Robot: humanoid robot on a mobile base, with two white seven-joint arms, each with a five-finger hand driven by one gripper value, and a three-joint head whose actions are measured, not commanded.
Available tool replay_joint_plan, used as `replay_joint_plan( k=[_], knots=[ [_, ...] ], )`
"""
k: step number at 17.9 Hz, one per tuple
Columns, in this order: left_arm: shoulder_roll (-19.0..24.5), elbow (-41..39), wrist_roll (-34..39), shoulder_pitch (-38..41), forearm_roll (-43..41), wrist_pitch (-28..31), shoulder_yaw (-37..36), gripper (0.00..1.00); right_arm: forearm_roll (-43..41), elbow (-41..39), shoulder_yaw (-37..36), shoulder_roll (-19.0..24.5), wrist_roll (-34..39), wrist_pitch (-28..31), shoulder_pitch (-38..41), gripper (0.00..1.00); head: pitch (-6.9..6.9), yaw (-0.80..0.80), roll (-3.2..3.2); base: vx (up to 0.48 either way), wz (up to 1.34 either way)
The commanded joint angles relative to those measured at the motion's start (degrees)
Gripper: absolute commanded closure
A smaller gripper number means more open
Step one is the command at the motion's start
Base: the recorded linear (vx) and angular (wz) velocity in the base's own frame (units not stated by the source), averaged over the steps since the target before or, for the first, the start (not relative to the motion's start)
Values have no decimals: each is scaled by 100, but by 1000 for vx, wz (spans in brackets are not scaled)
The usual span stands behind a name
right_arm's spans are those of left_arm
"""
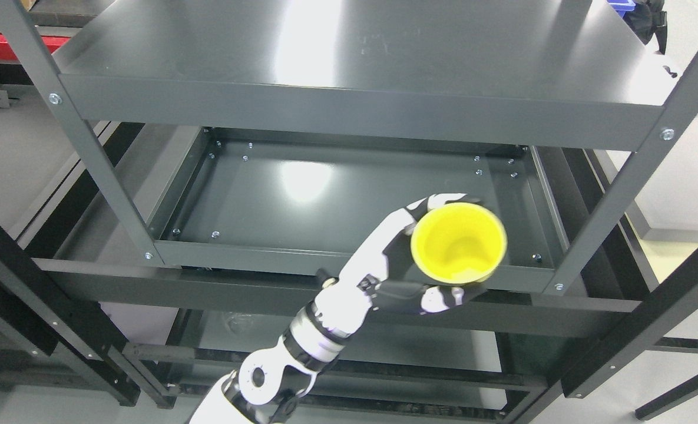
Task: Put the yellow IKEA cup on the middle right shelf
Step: 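Raise the cup up above the middle shelf with the left hand, then set the cup down on the upper shelf and release it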
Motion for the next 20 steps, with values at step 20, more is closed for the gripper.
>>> replay_joint_plan(
  k=[20],
  knots=[
    [99,986,3888,-4072,438,4102,1588,100,-141,0,97,-100,5,5,79,1,0,0,0,-19,-2]
  ],
)
